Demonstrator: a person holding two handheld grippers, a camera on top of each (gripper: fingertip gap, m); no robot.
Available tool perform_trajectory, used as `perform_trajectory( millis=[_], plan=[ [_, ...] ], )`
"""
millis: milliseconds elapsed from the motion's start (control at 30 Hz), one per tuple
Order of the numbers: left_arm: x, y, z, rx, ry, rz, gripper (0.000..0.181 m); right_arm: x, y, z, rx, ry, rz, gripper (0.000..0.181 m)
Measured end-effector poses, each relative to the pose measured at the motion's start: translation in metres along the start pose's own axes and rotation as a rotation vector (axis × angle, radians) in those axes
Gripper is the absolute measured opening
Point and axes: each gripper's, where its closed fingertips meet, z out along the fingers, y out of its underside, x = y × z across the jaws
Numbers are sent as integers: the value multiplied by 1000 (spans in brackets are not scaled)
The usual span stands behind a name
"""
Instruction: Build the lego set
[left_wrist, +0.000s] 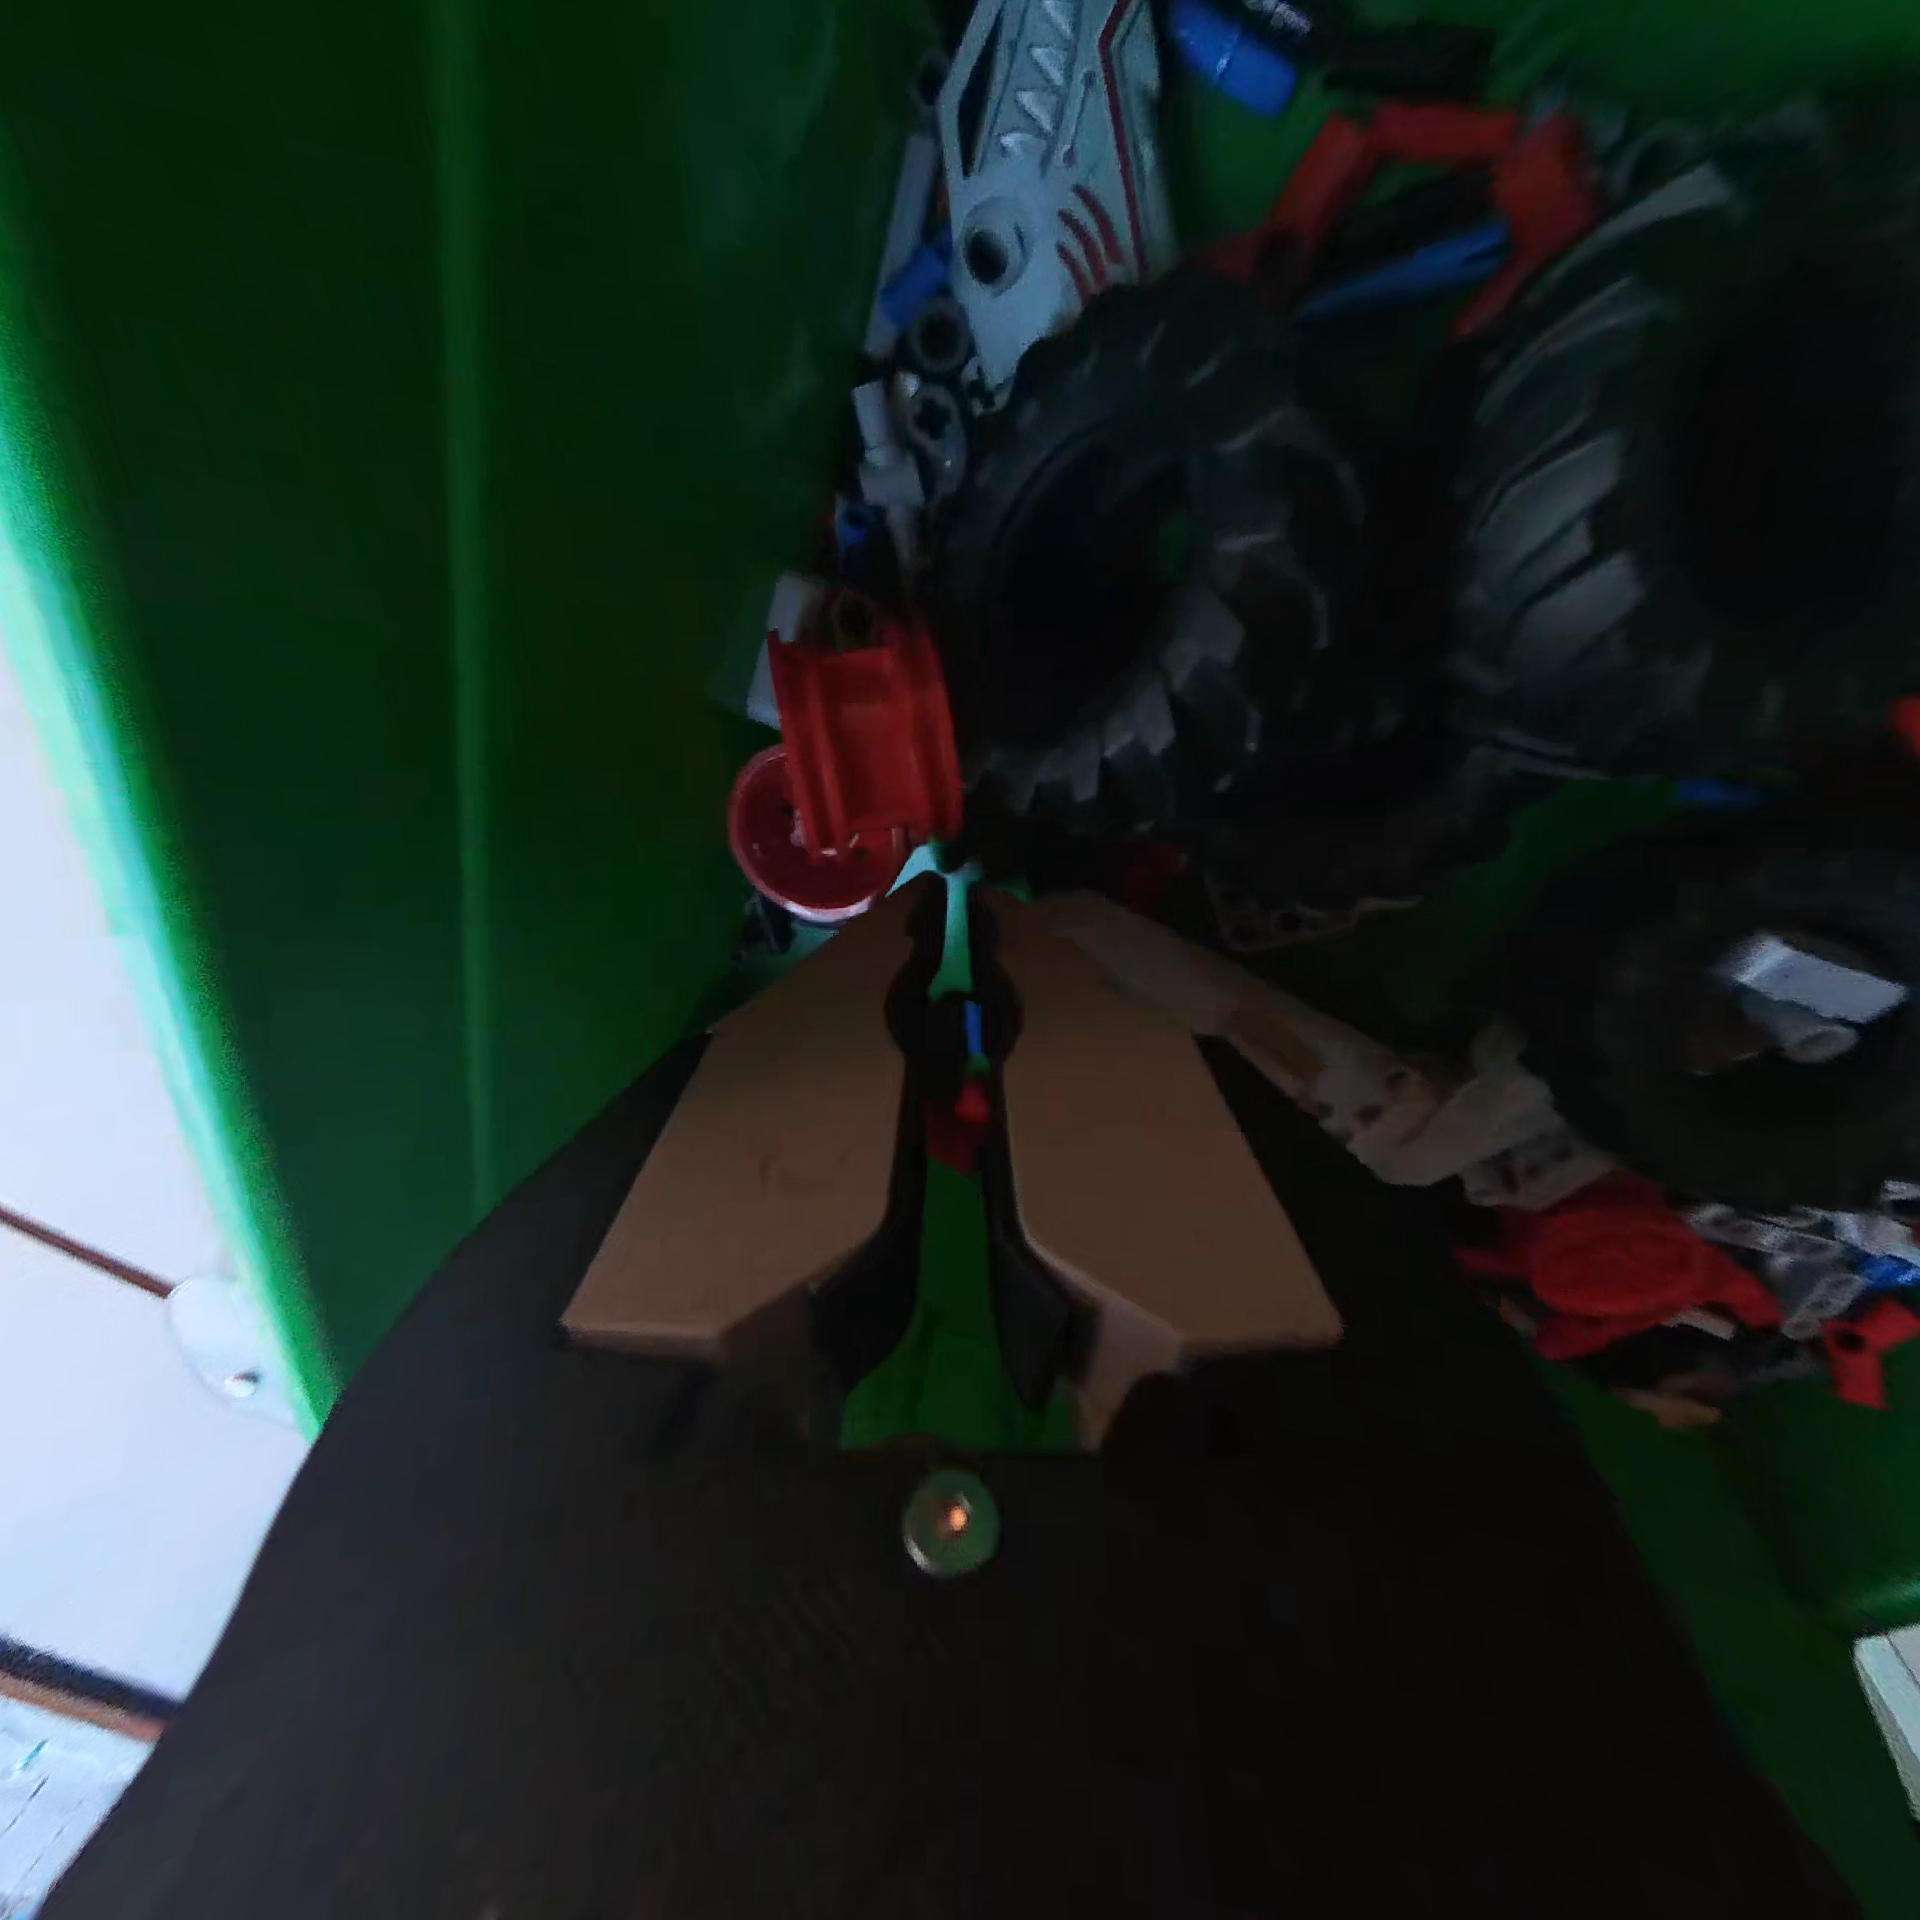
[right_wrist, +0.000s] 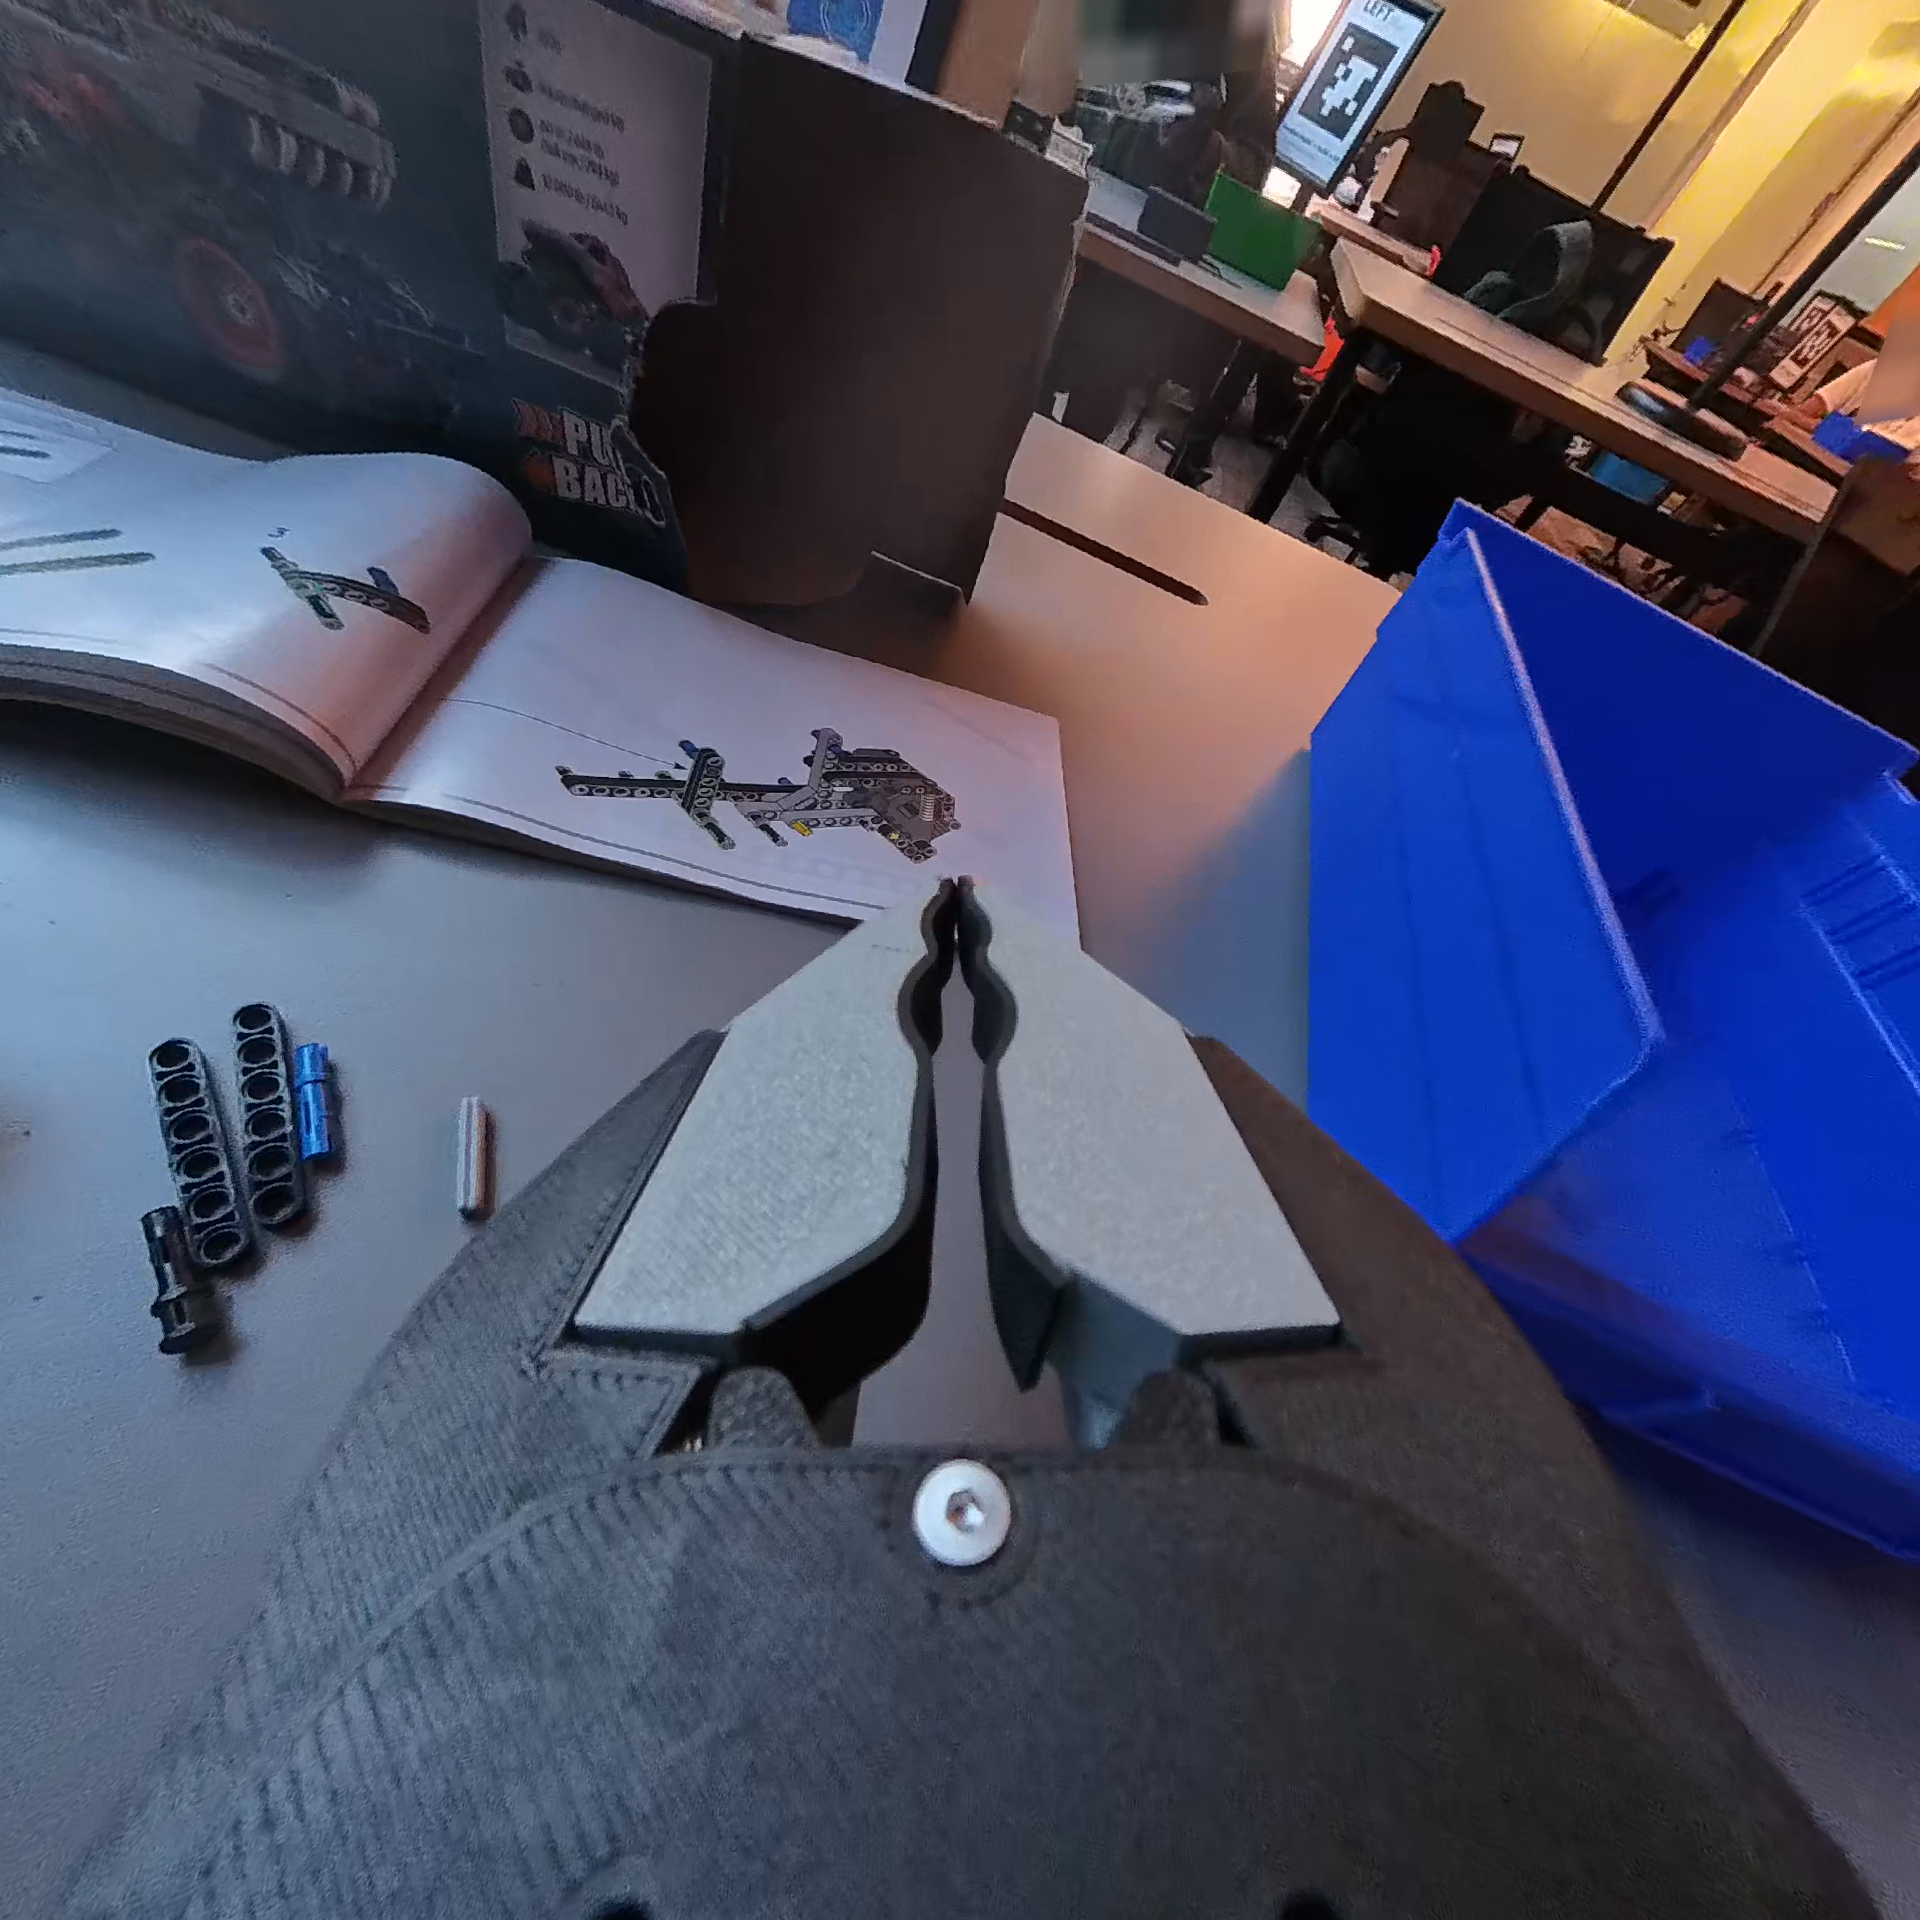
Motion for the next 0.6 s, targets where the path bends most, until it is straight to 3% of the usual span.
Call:
perform_trajectory(
  millis=[600],
  plan=[
    [6, -10, 1, 17, 82, -56, 3, -7, -7, -6, 41, -35, -1, 0]
  ],
)
